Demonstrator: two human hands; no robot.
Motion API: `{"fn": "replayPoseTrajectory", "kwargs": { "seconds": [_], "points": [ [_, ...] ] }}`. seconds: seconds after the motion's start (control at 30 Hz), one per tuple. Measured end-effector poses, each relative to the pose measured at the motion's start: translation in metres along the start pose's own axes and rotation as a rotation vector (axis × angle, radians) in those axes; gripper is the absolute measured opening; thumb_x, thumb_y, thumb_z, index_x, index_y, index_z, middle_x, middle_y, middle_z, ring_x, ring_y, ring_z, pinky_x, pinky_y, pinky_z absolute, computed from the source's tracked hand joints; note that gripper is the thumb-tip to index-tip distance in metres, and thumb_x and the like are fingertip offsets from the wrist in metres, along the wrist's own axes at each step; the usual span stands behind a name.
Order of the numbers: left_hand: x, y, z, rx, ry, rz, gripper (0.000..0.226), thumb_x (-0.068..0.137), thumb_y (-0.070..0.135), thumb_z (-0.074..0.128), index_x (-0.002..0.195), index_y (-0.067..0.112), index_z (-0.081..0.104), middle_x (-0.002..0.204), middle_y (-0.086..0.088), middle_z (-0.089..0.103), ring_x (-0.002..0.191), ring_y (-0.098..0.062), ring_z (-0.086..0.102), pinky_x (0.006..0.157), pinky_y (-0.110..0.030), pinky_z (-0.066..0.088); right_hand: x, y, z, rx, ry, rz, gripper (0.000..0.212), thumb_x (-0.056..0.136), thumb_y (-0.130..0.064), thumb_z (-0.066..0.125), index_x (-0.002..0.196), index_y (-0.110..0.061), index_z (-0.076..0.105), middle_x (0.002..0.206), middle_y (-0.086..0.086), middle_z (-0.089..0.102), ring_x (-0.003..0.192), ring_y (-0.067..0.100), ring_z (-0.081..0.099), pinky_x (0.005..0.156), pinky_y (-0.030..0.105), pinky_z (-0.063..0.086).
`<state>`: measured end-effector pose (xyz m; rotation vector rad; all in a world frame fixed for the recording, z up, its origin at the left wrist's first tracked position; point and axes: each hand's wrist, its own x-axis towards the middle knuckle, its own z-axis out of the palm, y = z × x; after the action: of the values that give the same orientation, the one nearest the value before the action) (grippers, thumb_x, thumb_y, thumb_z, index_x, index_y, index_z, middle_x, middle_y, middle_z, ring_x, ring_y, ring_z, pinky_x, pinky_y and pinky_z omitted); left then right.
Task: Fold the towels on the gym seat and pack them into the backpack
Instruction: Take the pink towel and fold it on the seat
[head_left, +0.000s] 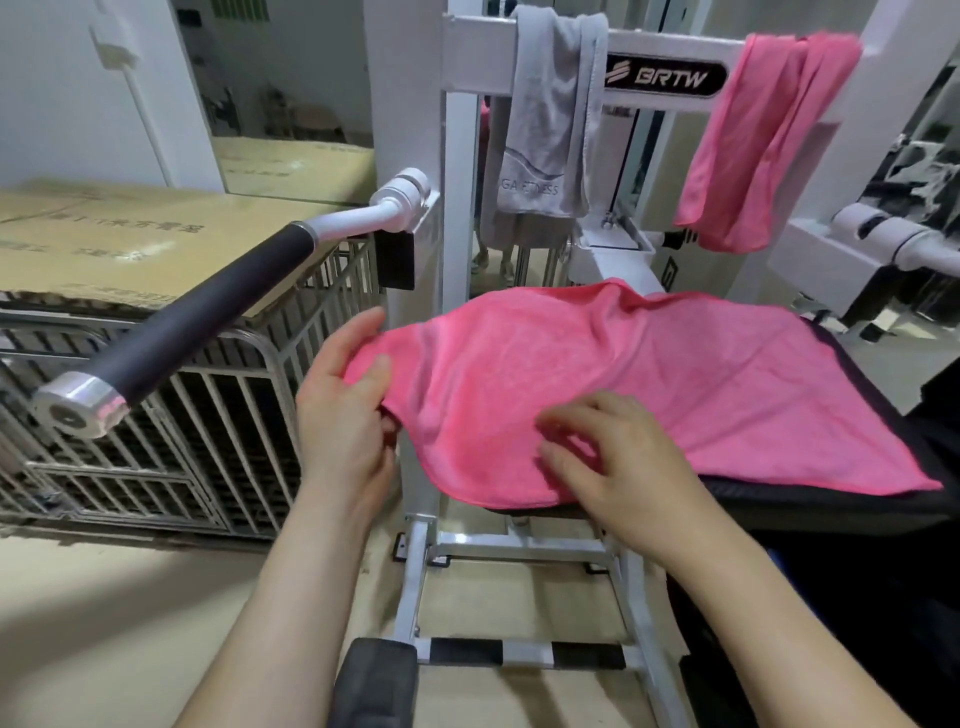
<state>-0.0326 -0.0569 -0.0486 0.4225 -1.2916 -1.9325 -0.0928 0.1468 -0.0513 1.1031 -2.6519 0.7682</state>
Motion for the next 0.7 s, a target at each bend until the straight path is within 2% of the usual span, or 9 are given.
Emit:
{"fn": "replayPoseTrajectory", "kwargs": {
  "seconds": [0.07, 0.13, 0.3, 0.37, 0.43, 0.5, 0.57, 0.6, 0.7],
  "points": [
    [-0.002, 0.005, 0.028, 0.014, -0.140, 0.094, 0.043, 0.089, -0.015, 0.048, 0.102, 0.021, 0.068, 0.096, 0.009, 0.068, 0.088, -0.005, 0.063, 0.083, -0.022, 0.053, -0.008, 0.010, -0.007, -0.054, -0.029, 0.064, 0.035, 0.089, -0.044, 0.060, 0.119, -0.028, 0.065, 0.097, -0.007, 0.055, 0.098, 0.013, 0.050, 0.085, 0.032, 0.045],
    [-0.007, 0.005, 0.058, 0.020, -0.299, 0.174, 0.042, 0.089, -0.016, 0.049, 0.101, 0.020, 0.068, 0.095, 0.012, 0.070, 0.093, 0.000, 0.063, 0.086, -0.017, 0.048, -0.017, 0.017, -0.014, -0.076, -0.031, 0.086, 0.040, 0.088, -0.050, 0.059, 0.125, -0.033, 0.061, 0.103, -0.010, 0.053, 0.104, 0.011, 0.048, 0.089, 0.034, 0.043],
    [-0.030, -0.012, 0.129, 0.037, -0.602, 0.202, 0.045, 0.090, -0.017, 0.044, 0.095, 0.020, 0.070, 0.091, 0.009, 0.072, 0.091, -0.005, 0.065, 0.084, -0.016, 0.046, -0.043, 0.064, -0.054, -0.154, -0.040, 0.214, 0.072, 0.076, -0.064, 0.061, 0.141, -0.047, 0.033, 0.133, -0.013, 0.039, 0.126, 0.010, 0.031, 0.097, 0.041, 0.032],
    [-0.044, -0.021, 0.154, 0.090, -0.674, 0.163, 0.049, 0.089, -0.018, 0.041, 0.089, 0.020, 0.072, 0.088, 0.008, 0.073, 0.086, -0.008, 0.066, 0.083, -0.017, 0.047, -0.055, 0.091, -0.074, -0.160, -0.056, 0.276, 0.075, 0.074, -0.060, 0.066, 0.139, -0.050, 0.029, 0.137, -0.014, 0.034, 0.129, 0.010, 0.030, 0.096, 0.041, 0.032],
    [-0.056, -0.031, 0.175, 0.301, -0.751, 0.153, 0.054, 0.086, -0.019, 0.039, 0.086, 0.023, 0.073, 0.093, 0.010, 0.072, 0.088, -0.004, 0.067, 0.084, -0.015, 0.047, -0.064, 0.121, -0.094, -0.147, -0.069, 0.299, 0.063, 0.077, -0.050, 0.067, 0.131, -0.048, 0.034, 0.134, -0.015, 0.040, 0.127, 0.011, 0.039, 0.099, 0.044, 0.038],
    [-0.067, -0.042, 0.193, 0.666, -0.853, 0.261, 0.046, 0.087, -0.008, 0.047, 0.089, 0.029, 0.074, 0.096, 0.014, 0.072, 0.093, 0.001, 0.065, 0.087, -0.017, 0.047, -0.067, 0.148, -0.114, -0.187, -0.101, 0.267, 0.043, 0.080, -0.044, 0.063, 0.120, -0.043, 0.046, 0.122, -0.014, 0.052, 0.118, 0.013, 0.051, 0.094, 0.046, 0.046],
    [-0.078, -0.055, 0.205, 1.052, -1.002, 0.379, 0.021, 0.086, 0.016, 0.059, 0.095, 0.027, 0.074, 0.097, 0.012, 0.073, 0.096, -0.008, 0.065, 0.088, -0.028, 0.050, -0.068, 0.166, -0.130, -0.225, -0.165, 0.196, 0.028, 0.084, -0.033, 0.062, 0.112, -0.034, 0.060, 0.111, -0.011, 0.058, 0.108, 0.014, 0.056, 0.092, 0.034, 0.045],
    [-0.084, -0.058, 0.210, 1.239, -1.082, 0.439, 0.020, 0.082, 0.031, 0.063, 0.098, 0.026, 0.073, 0.098, 0.009, 0.071, 0.097, -0.014, 0.064, 0.086, -0.033, 0.050, -0.070, 0.174, -0.137, -0.212, -0.189, 0.153, 0.026, 0.085, -0.025, 0.063, 0.111, -0.029, 0.064, 0.111, -0.010, 0.059, 0.107, 0.012, 0.055, 0.092, 0.025, 0.042],
    [-0.091, -0.065, 0.216, 1.487, -1.159, 0.532, 0.048, 0.066, 0.060, 0.060, 0.100, 0.027, 0.068, 0.097, 0.009, 0.059, 0.096, -0.018, 0.055, 0.081, -0.037, 0.048, -0.078, 0.186, -0.151, -0.119, -0.270, 0.078, 0.041, 0.075, -0.006, 0.065, 0.113, -0.023, 0.066, 0.119, -0.011, 0.059, 0.112, 0.004, 0.048, 0.093, 0.009, 0.032]
  ]
}}
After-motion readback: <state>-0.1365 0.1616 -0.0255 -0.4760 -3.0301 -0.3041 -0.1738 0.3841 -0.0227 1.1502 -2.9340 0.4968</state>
